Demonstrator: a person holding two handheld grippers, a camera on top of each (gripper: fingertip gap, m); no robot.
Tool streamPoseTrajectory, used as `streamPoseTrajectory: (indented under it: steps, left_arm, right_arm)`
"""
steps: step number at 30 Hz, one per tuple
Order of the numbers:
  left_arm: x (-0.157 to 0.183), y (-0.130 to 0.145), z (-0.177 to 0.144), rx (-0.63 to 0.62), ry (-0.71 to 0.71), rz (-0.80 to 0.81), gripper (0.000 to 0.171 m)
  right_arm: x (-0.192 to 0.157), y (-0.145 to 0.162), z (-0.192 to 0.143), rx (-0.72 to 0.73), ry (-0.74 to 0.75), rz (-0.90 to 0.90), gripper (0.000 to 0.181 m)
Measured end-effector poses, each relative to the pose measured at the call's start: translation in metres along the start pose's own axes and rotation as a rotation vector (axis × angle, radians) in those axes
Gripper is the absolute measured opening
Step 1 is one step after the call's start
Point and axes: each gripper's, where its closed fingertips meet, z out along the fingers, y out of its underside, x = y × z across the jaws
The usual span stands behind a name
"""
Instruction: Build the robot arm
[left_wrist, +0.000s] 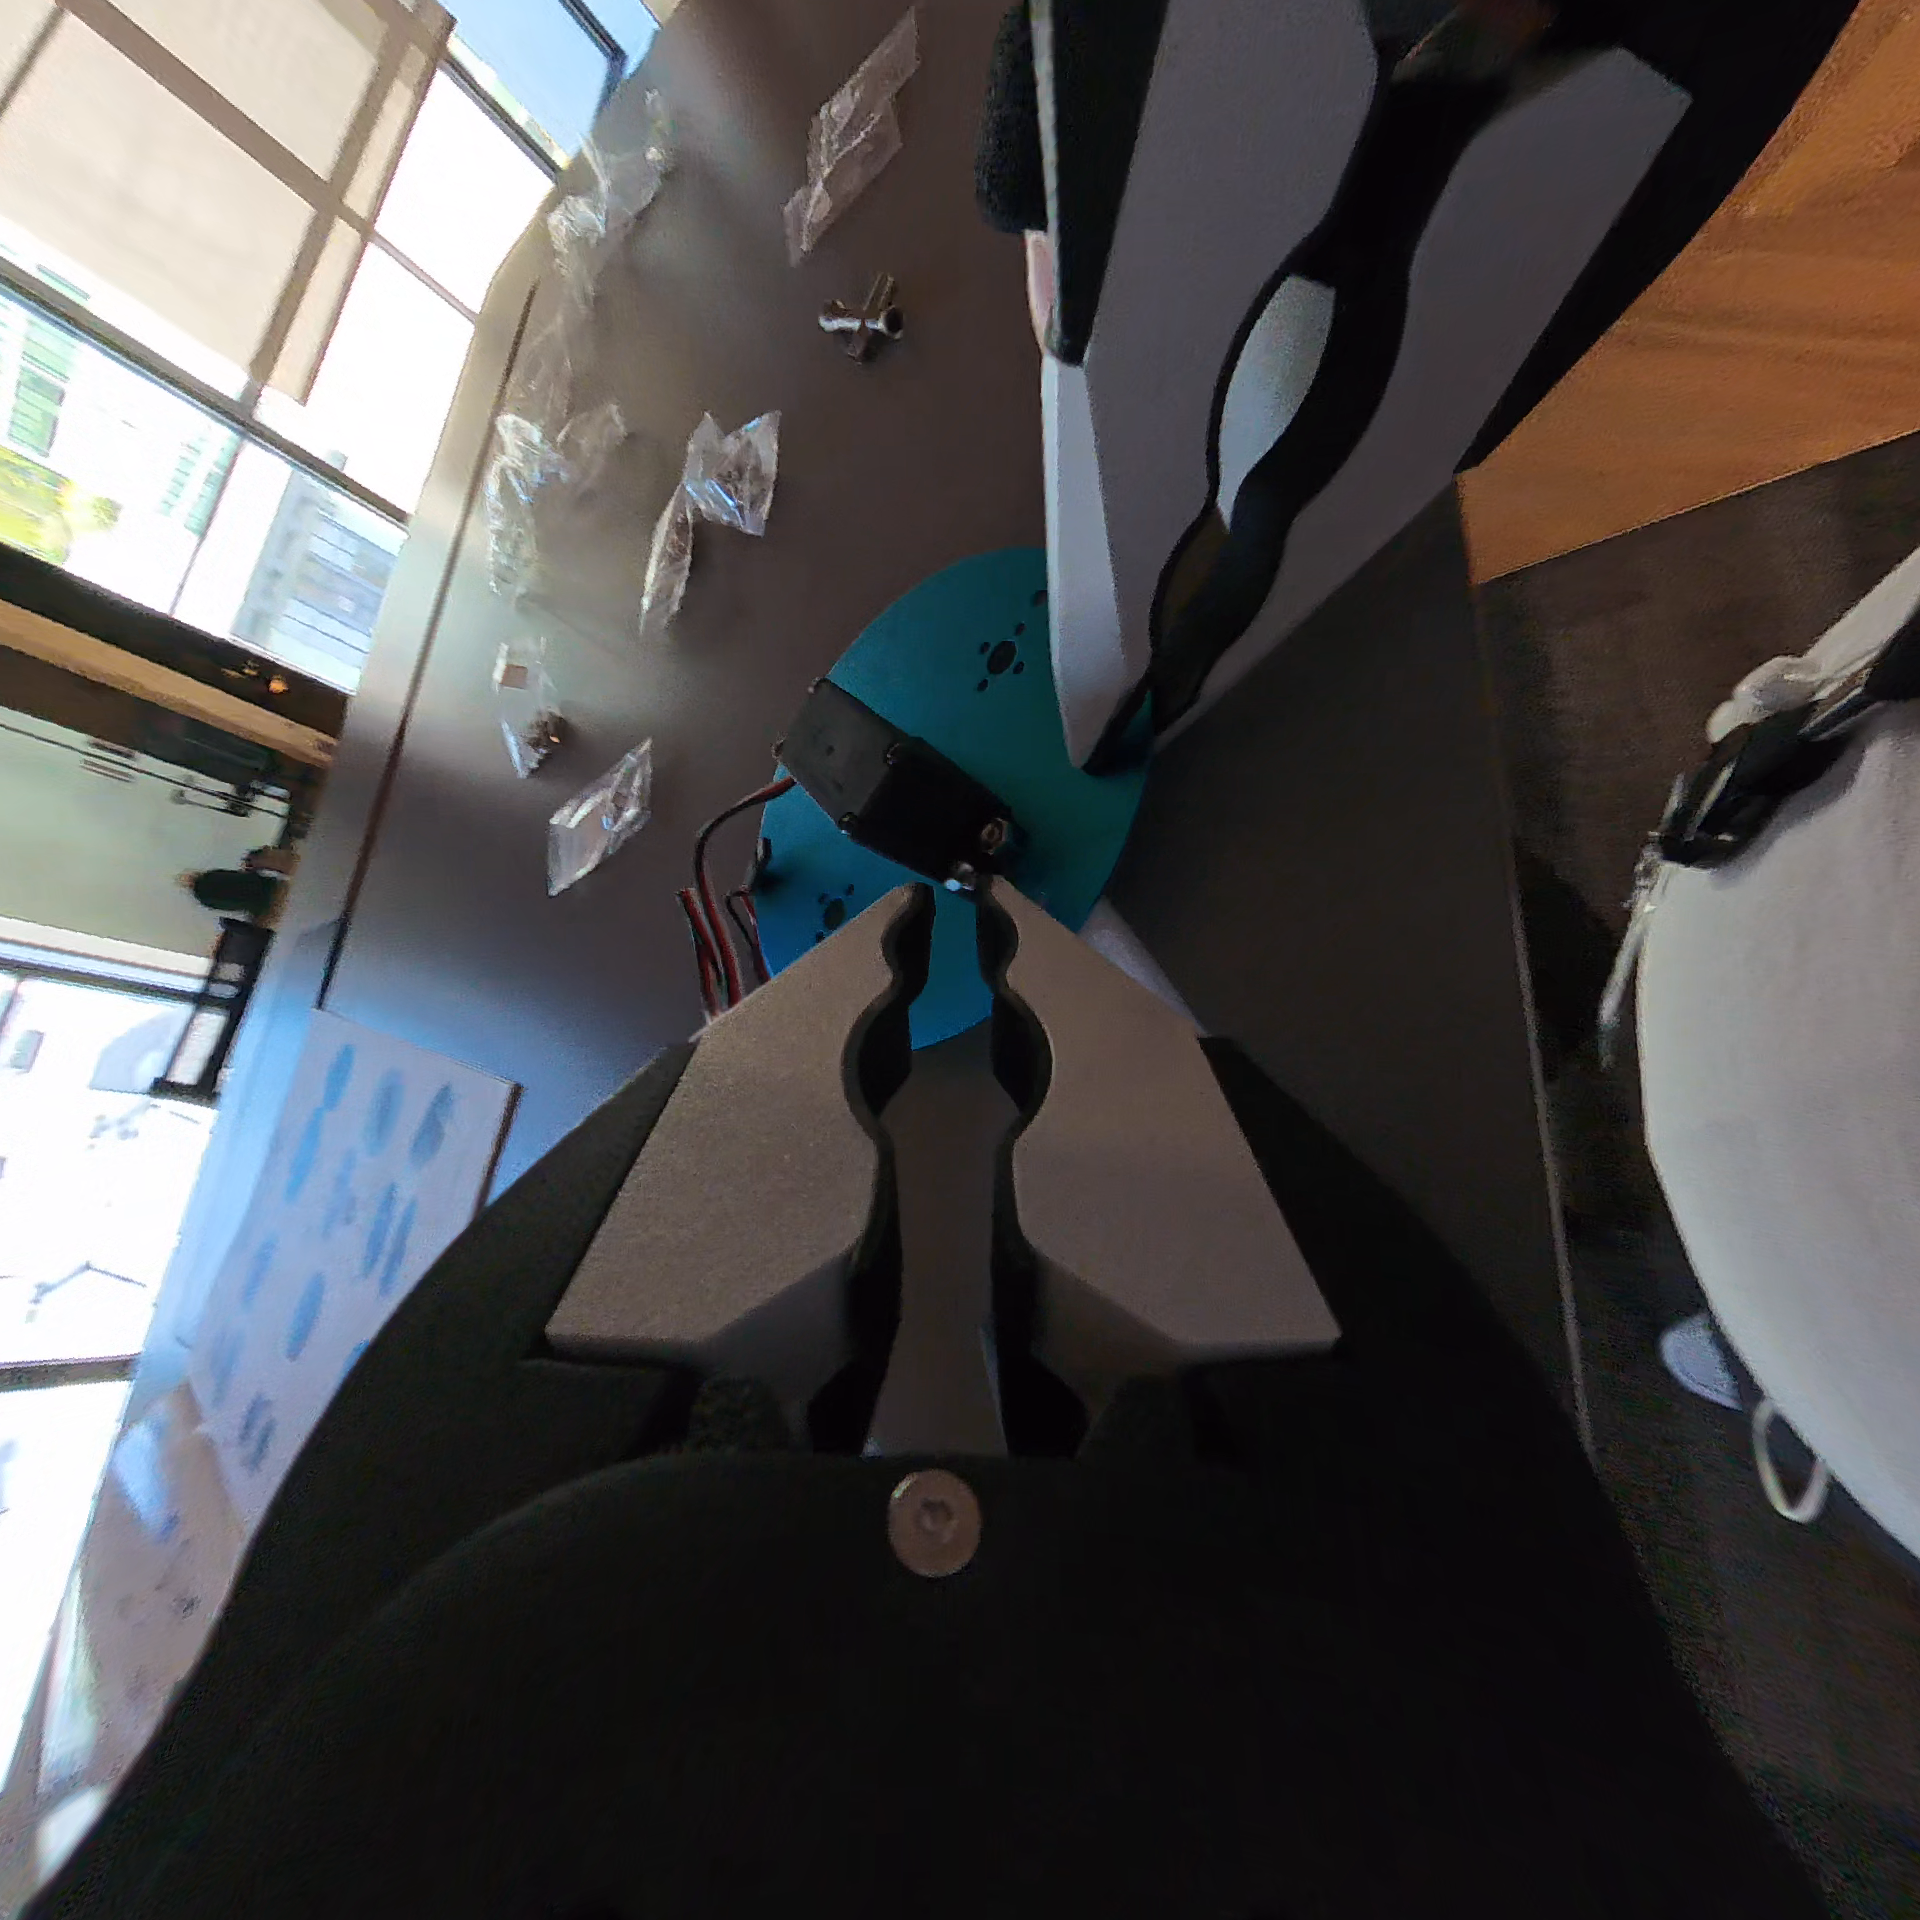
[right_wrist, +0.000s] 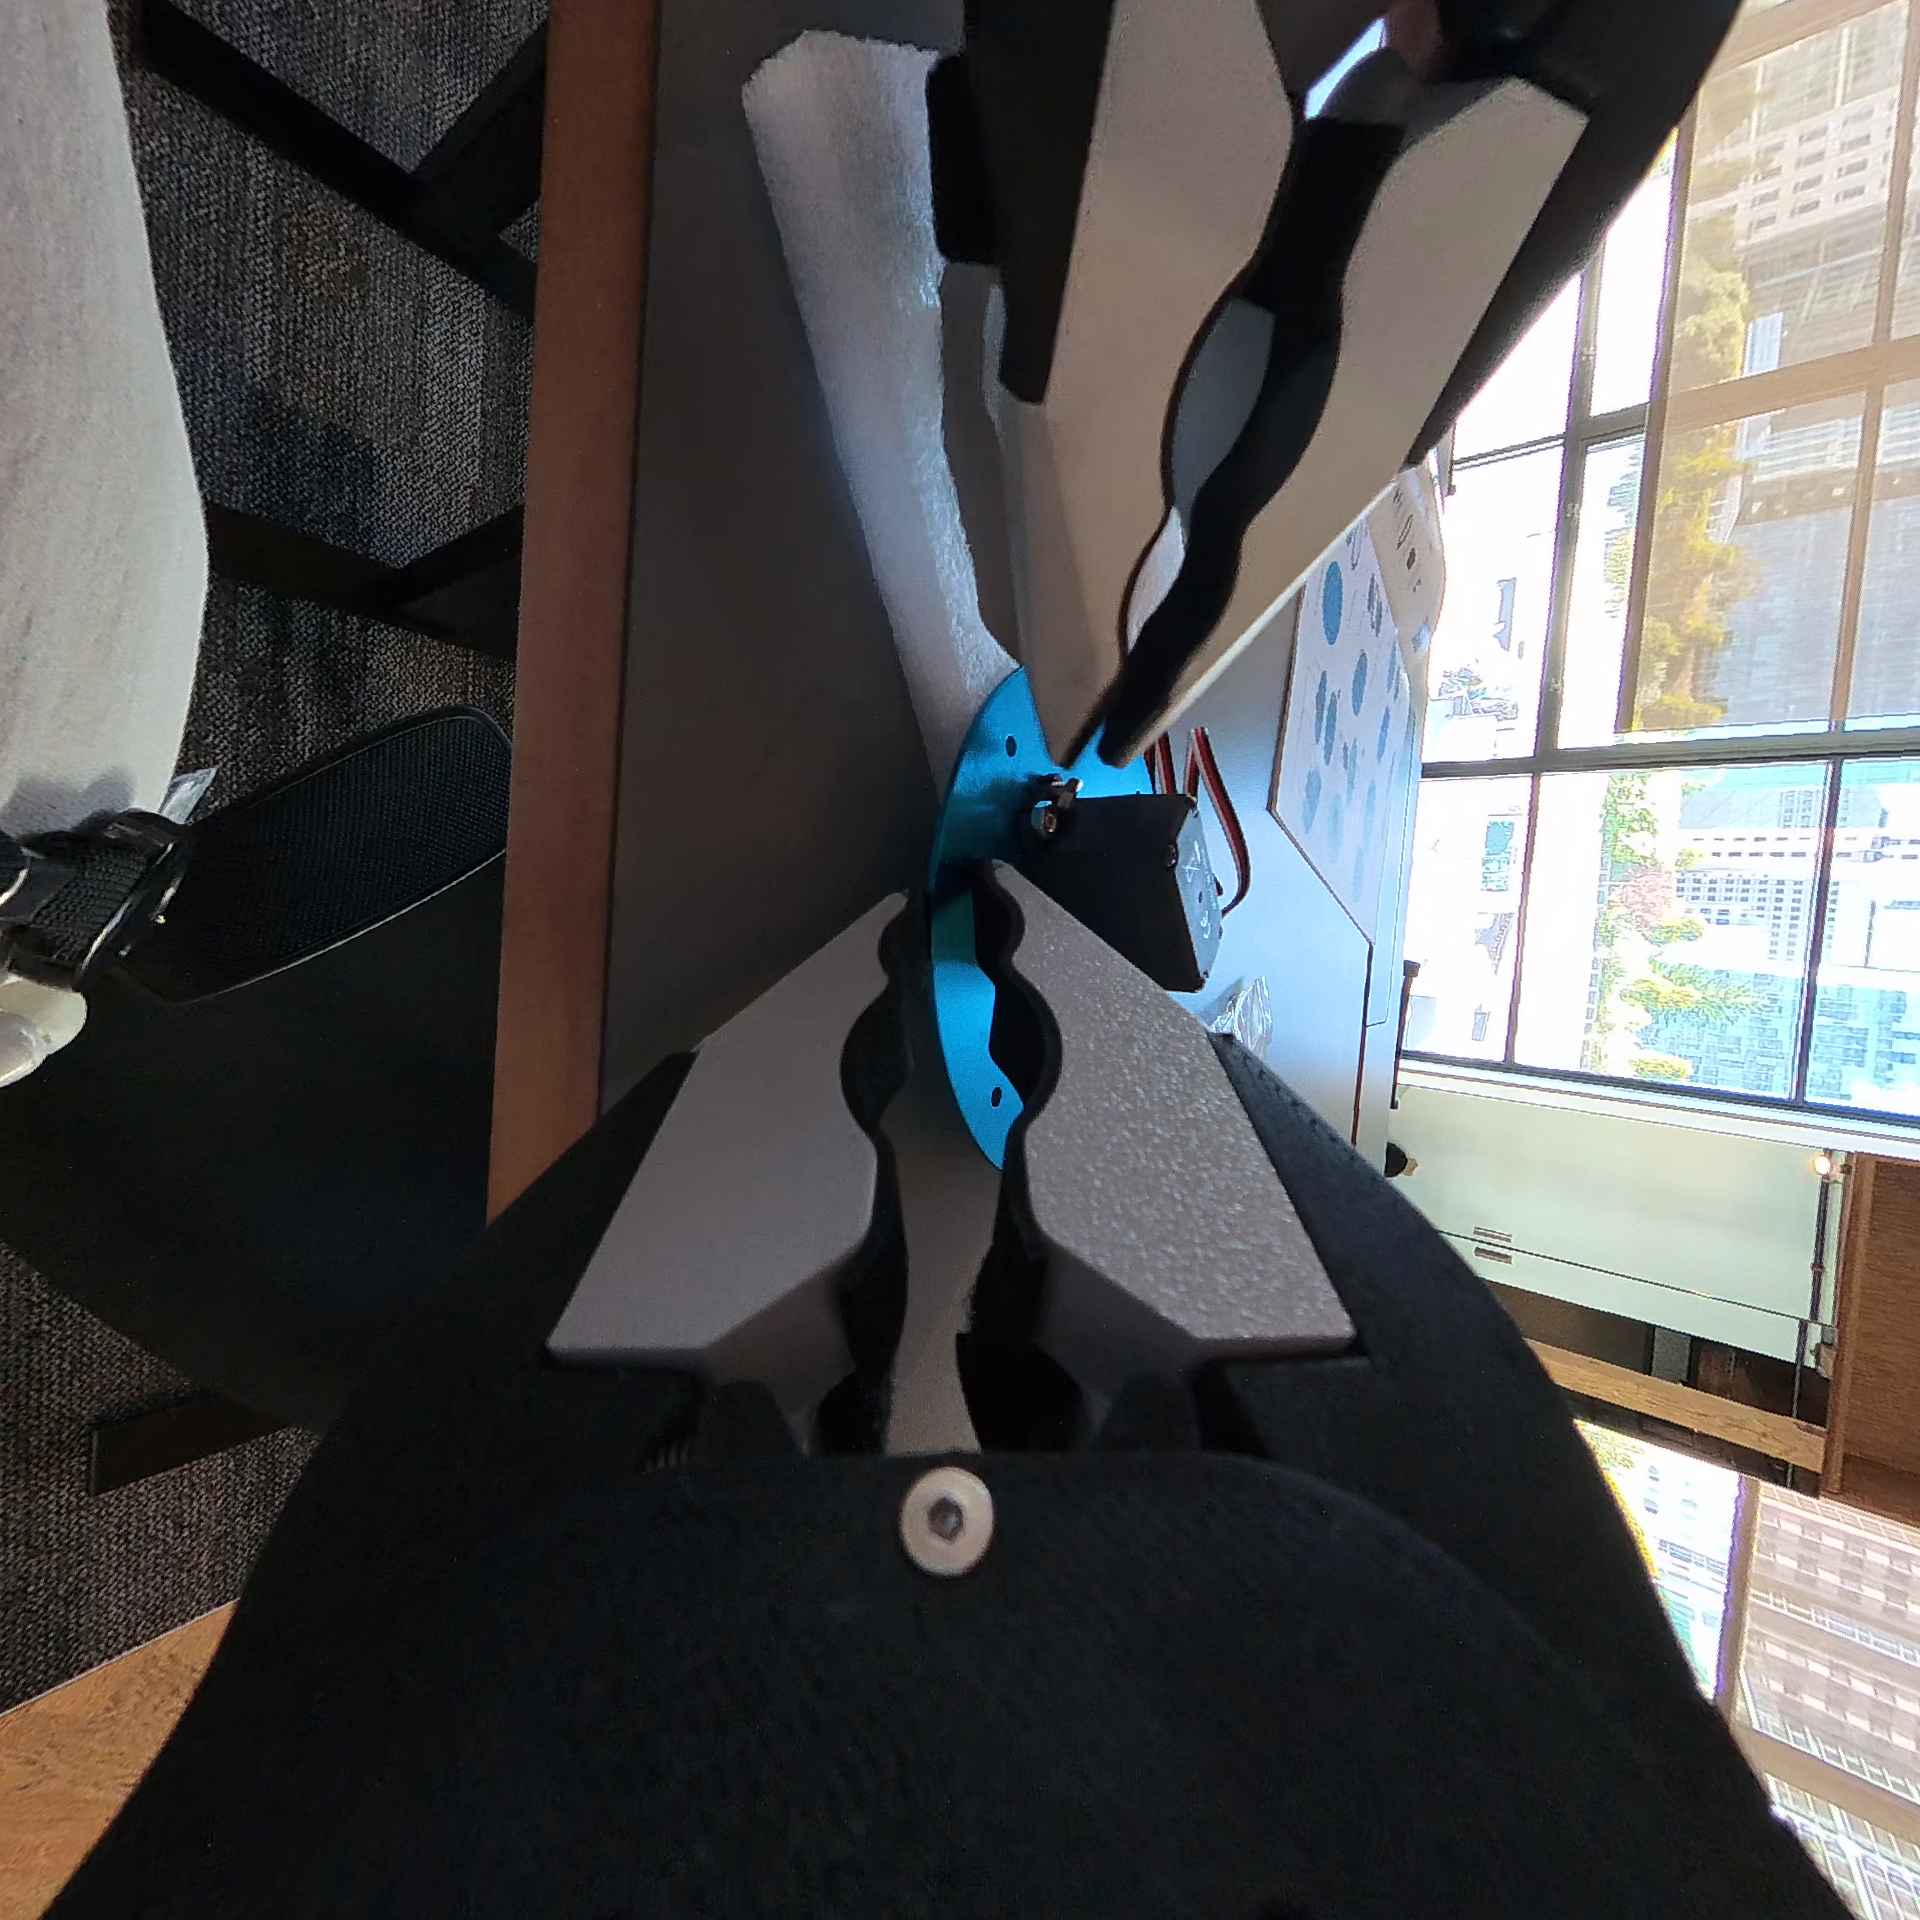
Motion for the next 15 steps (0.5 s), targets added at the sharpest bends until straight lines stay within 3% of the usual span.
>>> streamPoseTrajectory:
  steps: [15]
  left_arm:
    - [0.002, -0.0066, 0.0034, 0.014, -0.011, 0.161, 0.002]
  right_arm:
    - [-0.0012, -0.0022, 0.0011, 0.001, 0.0, -0.003, 0.008]
